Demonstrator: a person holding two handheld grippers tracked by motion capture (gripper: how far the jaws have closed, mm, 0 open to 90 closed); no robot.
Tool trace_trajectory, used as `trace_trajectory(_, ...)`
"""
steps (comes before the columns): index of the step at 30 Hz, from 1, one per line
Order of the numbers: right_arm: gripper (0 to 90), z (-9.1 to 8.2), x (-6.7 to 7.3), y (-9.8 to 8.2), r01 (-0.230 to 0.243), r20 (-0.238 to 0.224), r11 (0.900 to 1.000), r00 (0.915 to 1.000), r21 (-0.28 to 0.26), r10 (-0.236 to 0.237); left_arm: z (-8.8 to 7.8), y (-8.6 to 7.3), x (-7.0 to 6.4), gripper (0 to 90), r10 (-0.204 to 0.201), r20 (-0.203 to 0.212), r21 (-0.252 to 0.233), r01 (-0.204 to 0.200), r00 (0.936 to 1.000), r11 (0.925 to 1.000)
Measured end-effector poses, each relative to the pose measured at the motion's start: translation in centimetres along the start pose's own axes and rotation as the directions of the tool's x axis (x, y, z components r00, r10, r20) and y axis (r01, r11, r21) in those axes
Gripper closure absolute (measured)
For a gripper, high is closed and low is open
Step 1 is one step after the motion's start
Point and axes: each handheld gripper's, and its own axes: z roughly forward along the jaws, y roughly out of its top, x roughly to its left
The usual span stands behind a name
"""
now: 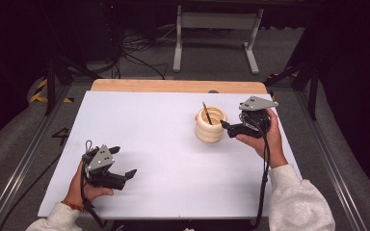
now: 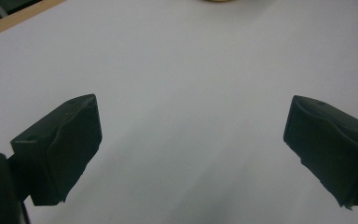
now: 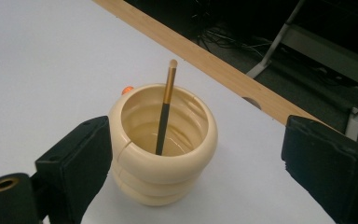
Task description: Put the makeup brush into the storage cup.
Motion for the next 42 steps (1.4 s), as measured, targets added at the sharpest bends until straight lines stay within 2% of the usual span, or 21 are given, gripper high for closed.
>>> trace_trajectory(12, 9.3, -1.1, -0.2, -0.6, 0.019, 0.0, 1.0, 0.9998, -0.01, -0.019, 0.2, 0.0, -0.1, 5.1, 0.004, 0.003, 0.007, -0.004, 1.0, 1.0)
trace_trajectory(19, 8.9, -1.5, 0.1, -0.9, 0.049, 0.012, 0.999, 0.9987, 0.004, -0.049, 0.3, 0.0, -0.2, 5.0, 0.007, 0.003, 0.015, -0.007, 1.0, 0.9999)
trace_trajectory(23, 8.9, -1.7, 0.0, -1.2, 0.045, 0.011, 0.999, 0.9989, 0.007, -0.045, 0.3, 0.0, -0.2, 5.0, 0.007, 0.003, 0.014, -0.007, 1.0, 0.9999)
trace_trajectory(28, 9.0, -2.1, -0.1, -1.7, 0.064, 0.027, 0.998, 0.9976, 0.025, -0.065, 0.3, 0.0, -0.1, 4.9, -0.001, 0.002, 0.014, 0.001, 1.0, 0.9999)
trace_trajectory(35, 9.0, -2.8, -0.2, -2.1, 0.062, 0.022, 0.998, 0.9978, 0.017, -0.063, 0.3, 0.0, -0.1, 4.9, 0.003, 0.002, 0.014, -0.003, 1.0, 0.9999)
trace_trajectory(42, 9.2, -3.3, 0.0, -2.6, 0.08, 0.042, 0.997, 0.9958, 0.024, -0.081, 0.3, 0.0, -0.2, 4.9, 0.006, 0.001, 0.015, -0.006, 1.0, 0.9999)
